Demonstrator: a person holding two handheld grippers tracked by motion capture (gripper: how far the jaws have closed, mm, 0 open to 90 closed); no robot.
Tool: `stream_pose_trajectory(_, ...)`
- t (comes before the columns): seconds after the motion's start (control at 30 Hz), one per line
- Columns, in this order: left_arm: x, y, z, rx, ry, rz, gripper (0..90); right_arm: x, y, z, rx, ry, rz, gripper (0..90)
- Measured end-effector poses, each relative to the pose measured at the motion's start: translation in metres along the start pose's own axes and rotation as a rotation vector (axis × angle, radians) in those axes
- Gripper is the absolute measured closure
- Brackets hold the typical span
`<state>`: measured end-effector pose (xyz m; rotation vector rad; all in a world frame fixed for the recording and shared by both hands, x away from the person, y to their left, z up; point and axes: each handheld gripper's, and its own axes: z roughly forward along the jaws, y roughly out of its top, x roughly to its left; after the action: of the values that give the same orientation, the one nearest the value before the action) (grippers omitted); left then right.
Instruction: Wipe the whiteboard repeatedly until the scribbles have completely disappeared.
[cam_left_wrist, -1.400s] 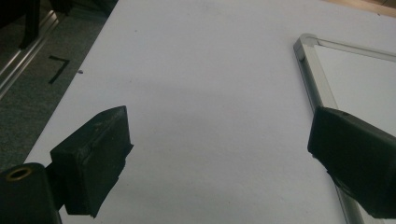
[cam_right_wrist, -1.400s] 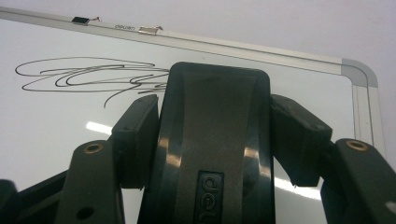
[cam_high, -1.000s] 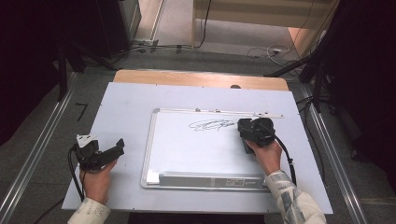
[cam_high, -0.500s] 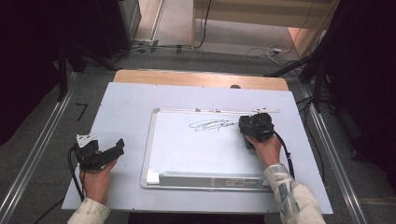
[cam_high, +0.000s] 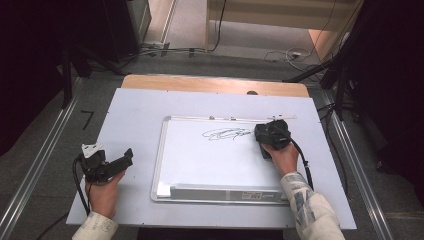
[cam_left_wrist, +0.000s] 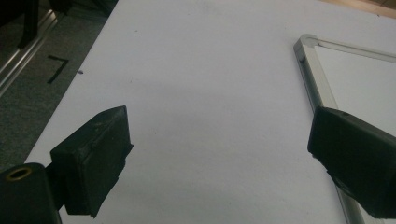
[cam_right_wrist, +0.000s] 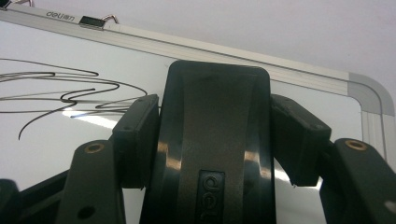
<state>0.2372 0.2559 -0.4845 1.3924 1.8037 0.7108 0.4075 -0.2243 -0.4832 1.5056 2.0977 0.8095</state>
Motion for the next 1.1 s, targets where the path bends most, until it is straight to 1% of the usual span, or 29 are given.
stream_pose_trajectory(0.17, 0.0, 0.0, 0.0, -0.001, 0.0, 0.0, 6.3, 0.0, 0.001, 0.001, 0.002, 0.001, 0.006, 36.2)
stream_pose_trajectory(0.23, 0.0, 0.0, 0.0, -0.001, -0.001, 0.0, 6.3, 0.001, 0.0, 0.001, 0.003, 0.0, 0.002, 36.2)
stream_pose_trajectory(0.4, 0.0, 0.0, 0.0, -0.002, -0.003, -0.003, 6.3, 0.002, 0.0, 0.0, 0.003, 0.001, 0.014, 37.2)
stream_pose_trajectory(0.53, 0.0, 0.0, 0.0, -0.001, -0.002, 0.0, 6.4, 0.002, 0.0, 0.0, -0.004, 0.001, 0.005, 37.8)
stream_pose_trajectory(0.6, 0.0, 0.0, 0.0, -0.001, -0.002, 0.0, 6.3, 0.002, 0.0, 0.001, -0.008, 0.004, -0.007, 38.1)
stream_pose_trajectory(0.7, 0.0, 0.0, 0.0, 0.0, 0.0, 0.0, 6.3, 0.002, 0.0, 0.001, -0.01, 0.007, -0.005, 38.1)
stream_pose_trajectory(0.77, 0.0, 0.0, 0.0, 0.002, 0.0, 0.002, 6.3, 0.002, 0.0, 0.001, -0.014, 0.019, -0.01, 38.2)
stream_pose_trajectory(0.87, -0.001, 0.0, 0.0, 0.001, -0.001, 0.002, 6.3, 0.004, -0.001, 0.002, -0.021, 0.02, -0.032, 38.5)
stream_pose_trajectory(1.1, -0.001, 0.0, 0.001, -0.001, -0.003, 0.002, 6.3, 0.012, 0.001, 0.004, -0.022, 0.035, -0.049, 38.6)
